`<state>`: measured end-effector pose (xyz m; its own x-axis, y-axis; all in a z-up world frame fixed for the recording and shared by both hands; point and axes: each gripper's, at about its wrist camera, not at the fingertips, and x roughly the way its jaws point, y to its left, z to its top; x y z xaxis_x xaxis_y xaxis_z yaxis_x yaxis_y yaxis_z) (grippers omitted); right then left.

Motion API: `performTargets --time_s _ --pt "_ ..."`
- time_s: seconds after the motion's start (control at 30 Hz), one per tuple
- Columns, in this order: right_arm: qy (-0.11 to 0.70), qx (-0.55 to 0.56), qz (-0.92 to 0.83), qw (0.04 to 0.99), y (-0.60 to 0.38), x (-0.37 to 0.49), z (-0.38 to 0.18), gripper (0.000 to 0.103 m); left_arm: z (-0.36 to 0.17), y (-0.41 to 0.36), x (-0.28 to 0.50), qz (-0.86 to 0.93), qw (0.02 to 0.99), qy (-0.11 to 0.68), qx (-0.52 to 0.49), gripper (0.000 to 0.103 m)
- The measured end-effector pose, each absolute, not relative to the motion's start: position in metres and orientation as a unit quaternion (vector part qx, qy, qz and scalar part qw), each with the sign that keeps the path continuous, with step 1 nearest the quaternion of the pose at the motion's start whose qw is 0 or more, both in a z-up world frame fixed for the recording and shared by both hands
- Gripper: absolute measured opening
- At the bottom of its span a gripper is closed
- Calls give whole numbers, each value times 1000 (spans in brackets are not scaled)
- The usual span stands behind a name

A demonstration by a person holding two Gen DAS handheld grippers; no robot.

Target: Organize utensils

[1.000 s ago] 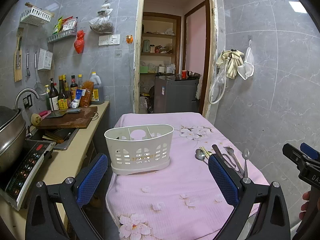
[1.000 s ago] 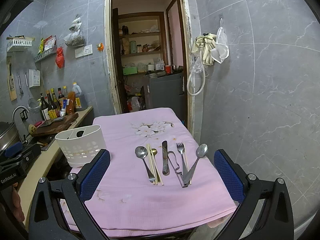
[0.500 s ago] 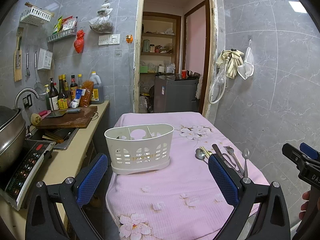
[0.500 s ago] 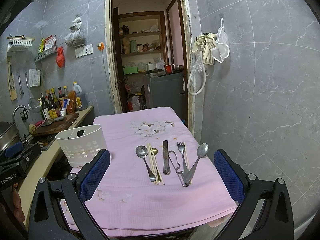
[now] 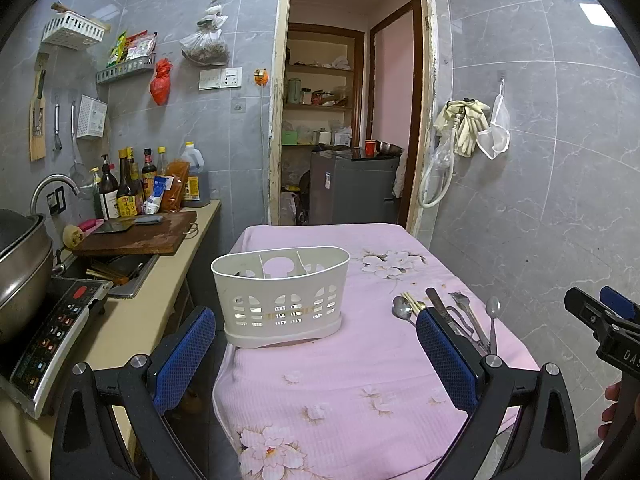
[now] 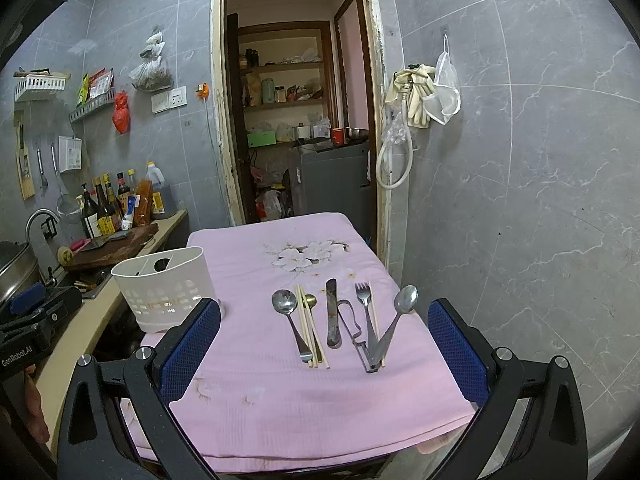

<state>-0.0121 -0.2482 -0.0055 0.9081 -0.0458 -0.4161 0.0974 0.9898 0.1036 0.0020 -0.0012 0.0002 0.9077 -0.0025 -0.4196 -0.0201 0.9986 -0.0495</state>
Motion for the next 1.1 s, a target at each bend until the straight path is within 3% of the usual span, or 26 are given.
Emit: performTargets --time_s 1.1 --pt "218 61 -35 973 -234 -14 -19 102 0 -1 3 4 976 216 -27 101"
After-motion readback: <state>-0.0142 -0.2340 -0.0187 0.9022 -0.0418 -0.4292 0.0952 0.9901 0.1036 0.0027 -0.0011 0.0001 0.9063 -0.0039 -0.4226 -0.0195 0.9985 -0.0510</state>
